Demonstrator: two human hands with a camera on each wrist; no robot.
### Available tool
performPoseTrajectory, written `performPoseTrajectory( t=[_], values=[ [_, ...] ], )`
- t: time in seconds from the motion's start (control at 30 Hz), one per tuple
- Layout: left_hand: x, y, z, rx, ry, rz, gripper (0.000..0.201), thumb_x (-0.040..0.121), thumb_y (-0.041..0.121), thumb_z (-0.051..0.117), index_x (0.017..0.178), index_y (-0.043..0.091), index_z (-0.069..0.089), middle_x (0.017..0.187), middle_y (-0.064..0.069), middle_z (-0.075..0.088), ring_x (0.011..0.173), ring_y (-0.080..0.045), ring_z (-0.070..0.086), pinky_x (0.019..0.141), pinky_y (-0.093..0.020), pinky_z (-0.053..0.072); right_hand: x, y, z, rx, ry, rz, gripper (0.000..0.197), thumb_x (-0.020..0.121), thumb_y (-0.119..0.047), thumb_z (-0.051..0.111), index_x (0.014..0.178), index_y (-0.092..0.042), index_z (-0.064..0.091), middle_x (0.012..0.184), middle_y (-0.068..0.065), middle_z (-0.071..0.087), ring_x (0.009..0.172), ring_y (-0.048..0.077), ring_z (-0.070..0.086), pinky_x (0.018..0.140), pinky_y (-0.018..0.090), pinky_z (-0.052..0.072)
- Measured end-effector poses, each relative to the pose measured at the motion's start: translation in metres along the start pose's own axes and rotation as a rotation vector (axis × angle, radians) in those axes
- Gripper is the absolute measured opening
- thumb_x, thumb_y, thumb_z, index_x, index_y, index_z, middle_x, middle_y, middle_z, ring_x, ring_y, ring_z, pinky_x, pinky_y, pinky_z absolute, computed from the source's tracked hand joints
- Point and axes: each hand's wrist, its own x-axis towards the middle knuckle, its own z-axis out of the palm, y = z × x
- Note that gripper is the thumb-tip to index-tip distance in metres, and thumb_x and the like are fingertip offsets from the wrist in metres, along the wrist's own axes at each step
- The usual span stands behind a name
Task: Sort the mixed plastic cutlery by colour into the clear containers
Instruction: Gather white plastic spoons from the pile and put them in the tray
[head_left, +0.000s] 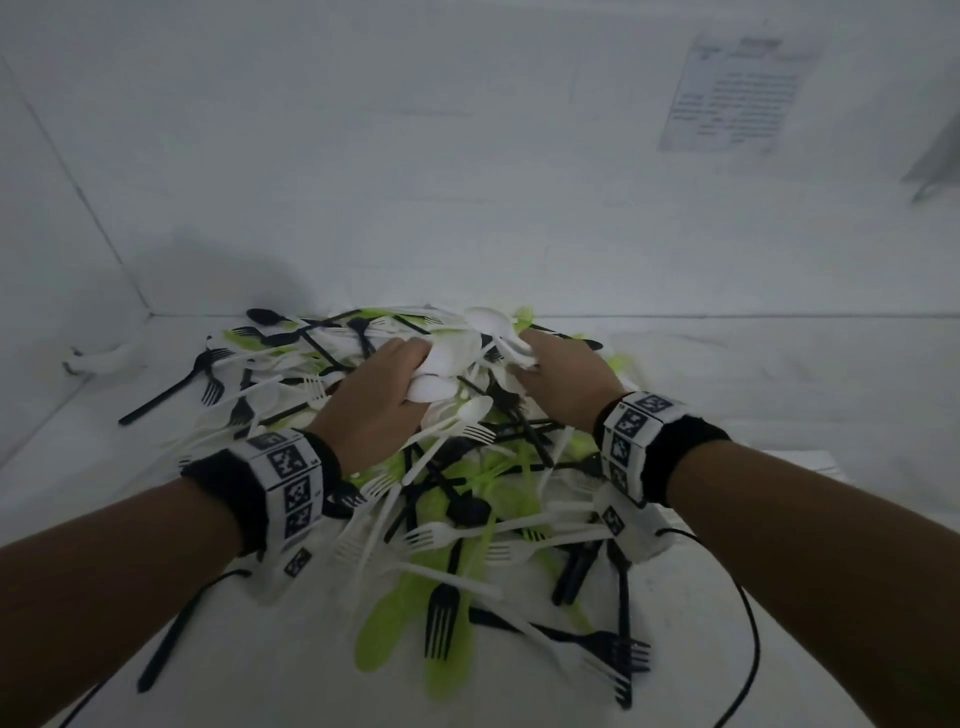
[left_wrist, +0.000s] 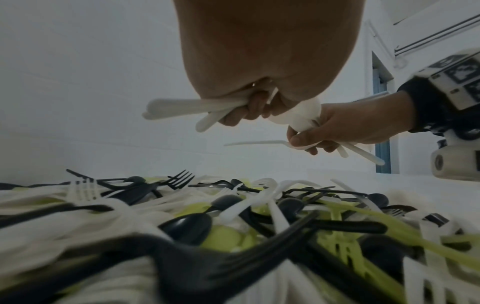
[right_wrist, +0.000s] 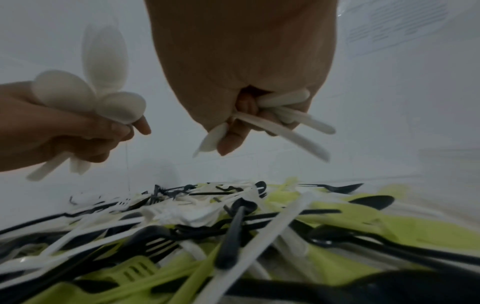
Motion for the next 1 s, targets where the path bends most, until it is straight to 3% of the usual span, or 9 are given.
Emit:
performPoseTrajectory(
  t=[0.13, 0.23, 0.3, 0.4, 0.5, 0.6, 0.73, 0.87, 1.0],
  values=[
    [0.021, 0.025, 0.012, 0.016, -0.012, -0.036, 0.034, 0.099, 0.028, 0.063, 0.129, 0.014, 0.056, 0.114, 0.004, 0.053, 0.096, -0.016, 0.054, 0.078, -0.035, 0.045, -0.012, 0.017, -0.024, 0.198, -0.160, -0.087, 0.023, 0.095, -0.038, 0.070, 0.084, -0.020, 0.060, 0.080, -0.007, 0.061, 0.074, 0.008, 0.056, 0.065, 0.026, 0.038],
    [0.034, 0.050, 0.026, -0.051, -0.223, -0.141, 0.023, 0.100, 0.042, 0.062, 0.111, 0.022, 0.066, 0.097, 0.005, 0.067, 0.083, -0.016, 0.063, 0.070, -0.033, 0.049, -0.021, 0.034, -0.039, 0.321, -0.079, -0.021, 0.026, 0.085, -0.038, 0.079, 0.077, -0.019, 0.065, 0.073, -0.008, 0.064, 0.065, 0.004, 0.055, 0.062, 0.024, 0.038],
    [0.037, 0.063, 0.039, -0.153, -0.296, -0.219, 0.019, 0.100, 0.037, 0.064, 0.090, 0.023, 0.072, 0.084, 0.006, 0.071, 0.077, -0.016, 0.066, 0.069, -0.035, 0.050, -0.026, 0.046, -0.048, 0.503, 0.037, 0.069, 0.027, 0.080, -0.036, 0.082, 0.075, -0.014, 0.067, 0.069, -0.005, 0.065, 0.064, 0.010, 0.058, 0.065, 0.034, 0.048],
    [0.038, 0.087, 0.060, -0.412, -0.243, -0.363, 0.018, 0.099, 0.026, 0.066, 0.090, 0.014, 0.076, 0.084, 0.003, 0.078, 0.071, -0.004, 0.068, 0.068, -0.027, 0.050, -0.034, 0.059, -0.052, 0.824, 0.186, 0.203, 0.028, 0.080, -0.032, 0.084, 0.075, -0.010, 0.068, 0.071, -0.002, 0.066, 0.070, 0.014, 0.062, 0.073, 0.047, 0.057],
    [0.039, 0.113, 0.077, -0.640, -0.182, -0.462, 0.018, 0.098, 0.023, 0.067, 0.099, 0.007, 0.075, 0.089, -0.004, 0.079, 0.067, -0.008, 0.063, 0.057, -0.017, 0.045, -0.045, 0.059, -0.044, 0.952, 0.193, 0.282, 0.025, 0.089, -0.027, 0.078, 0.071, -0.015, 0.064, 0.056, -0.014, 0.059, 0.055, 0.004, 0.056, 0.061, 0.030, 0.048],
    [0.038, 0.130, 0.088, -0.659, -0.176, -0.483, 0.019, 0.098, 0.028, 0.066, 0.107, 0.012, 0.068, 0.088, -0.007, 0.071, 0.073, -0.020, 0.057, 0.059, -0.025, 0.045, -0.056, 0.057, -0.036, 0.943, 0.183, 0.280, 0.025, 0.097, -0.020, 0.068, 0.073, -0.015, 0.062, 0.048, -0.017, 0.055, 0.045, -0.003, 0.051, 0.051, 0.017, 0.041],
    [0.033, 0.131, 0.095, -0.778, -0.084, -0.663, 0.018, 0.097, 0.020, 0.053, 0.114, 0.020, 0.047, 0.091, -0.004, 0.047, 0.068, -0.017, 0.044, 0.062, -0.032, 0.038, -0.067, 0.070, -0.037, 0.942, 0.289, 0.306, 0.019, 0.095, -0.026, 0.070, 0.088, -0.008, 0.071, 0.073, -0.003, 0.070, 0.068, 0.009, 0.067, 0.068, 0.033, 0.056],
    [0.030, 0.123, 0.097, -0.871, -0.048, -0.641, 0.022, 0.098, 0.007, 0.057, 0.118, 0.014, 0.056, 0.090, -0.008, 0.055, 0.065, -0.014, 0.048, 0.061, -0.030, 0.041, -0.081, 0.076, -0.042, 1.020, 0.231, 0.350, 0.017, 0.095, -0.026, 0.072, 0.089, -0.010, 0.071, 0.065, -0.010, 0.065, 0.052, -0.004, 0.057, 0.058, 0.019, 0.044],
    [0.029, 0.134, 0.097, -0.943, -0.022, -0.629, 0.014, 0.104, 0.009, 0.056, 0.111, 0.003, 0.066, 0.090, -0.008, 0.071, 0.072, -0.015, 0.058, 0.072, -0.032, 0.050, -0.091, 0.065, -0.036, 1.097, 0.148, 0.334, 0.017, 0.095, -0.025, 0.073, 0.084, -0.012, 0.070, 0.061, -0.012, 0.067, 0.057, 0.002, 0.064, 0.058, 0.019, 0.049]
  ],
)
